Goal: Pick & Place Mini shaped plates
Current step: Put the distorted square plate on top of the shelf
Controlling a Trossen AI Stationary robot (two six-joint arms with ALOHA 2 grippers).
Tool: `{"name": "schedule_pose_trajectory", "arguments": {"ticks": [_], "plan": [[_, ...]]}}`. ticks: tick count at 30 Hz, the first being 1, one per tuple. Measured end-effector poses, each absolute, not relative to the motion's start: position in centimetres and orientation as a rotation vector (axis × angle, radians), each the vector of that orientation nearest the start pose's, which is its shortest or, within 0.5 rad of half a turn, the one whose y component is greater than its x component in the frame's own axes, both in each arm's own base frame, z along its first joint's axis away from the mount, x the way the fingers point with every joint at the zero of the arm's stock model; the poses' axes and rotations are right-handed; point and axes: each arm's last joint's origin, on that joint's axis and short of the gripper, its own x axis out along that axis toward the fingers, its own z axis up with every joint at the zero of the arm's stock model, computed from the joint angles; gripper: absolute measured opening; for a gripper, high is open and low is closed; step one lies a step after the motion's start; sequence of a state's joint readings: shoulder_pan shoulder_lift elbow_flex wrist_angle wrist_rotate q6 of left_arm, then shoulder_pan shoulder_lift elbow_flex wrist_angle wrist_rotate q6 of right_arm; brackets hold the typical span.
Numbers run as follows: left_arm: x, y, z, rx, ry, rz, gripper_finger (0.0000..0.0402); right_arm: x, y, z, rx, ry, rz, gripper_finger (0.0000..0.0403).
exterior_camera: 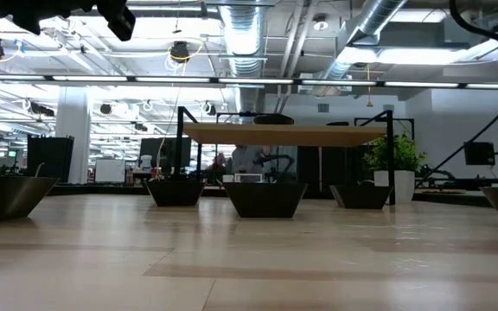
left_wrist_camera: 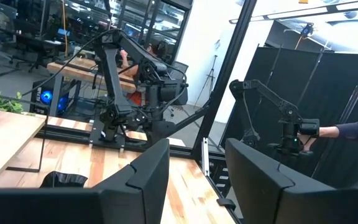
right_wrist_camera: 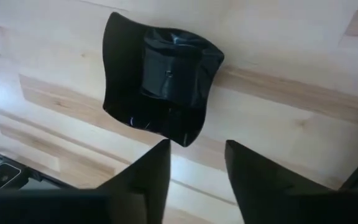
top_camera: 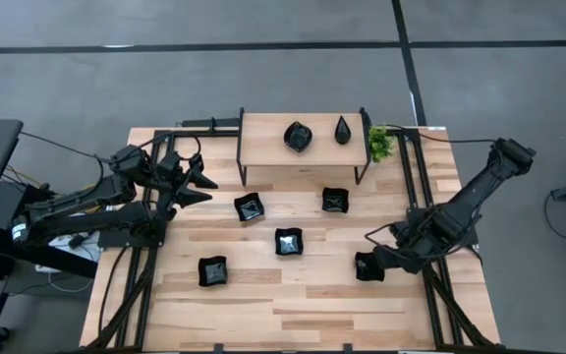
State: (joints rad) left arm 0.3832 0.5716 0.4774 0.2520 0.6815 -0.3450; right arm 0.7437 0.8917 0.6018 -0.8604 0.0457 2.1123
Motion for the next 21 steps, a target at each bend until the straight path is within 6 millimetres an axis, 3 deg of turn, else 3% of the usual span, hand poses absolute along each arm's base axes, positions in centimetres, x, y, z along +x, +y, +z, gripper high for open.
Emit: {"name": "schedule_pose_trajectory", "arguments": {"ticks": [7,21], "plan": [[13.4,3.4,29.7,-0.262,-0.083,-0.318,0.0159,11.1,10.1,20.5,1.354,1.172,-0.710,0.0179],[13.4,3.4,29.7,-0.262,-0.084,-0.318,0.0159,13.1,11.4,17.9,1.258,1.195,-0.821,0.0137]]}}
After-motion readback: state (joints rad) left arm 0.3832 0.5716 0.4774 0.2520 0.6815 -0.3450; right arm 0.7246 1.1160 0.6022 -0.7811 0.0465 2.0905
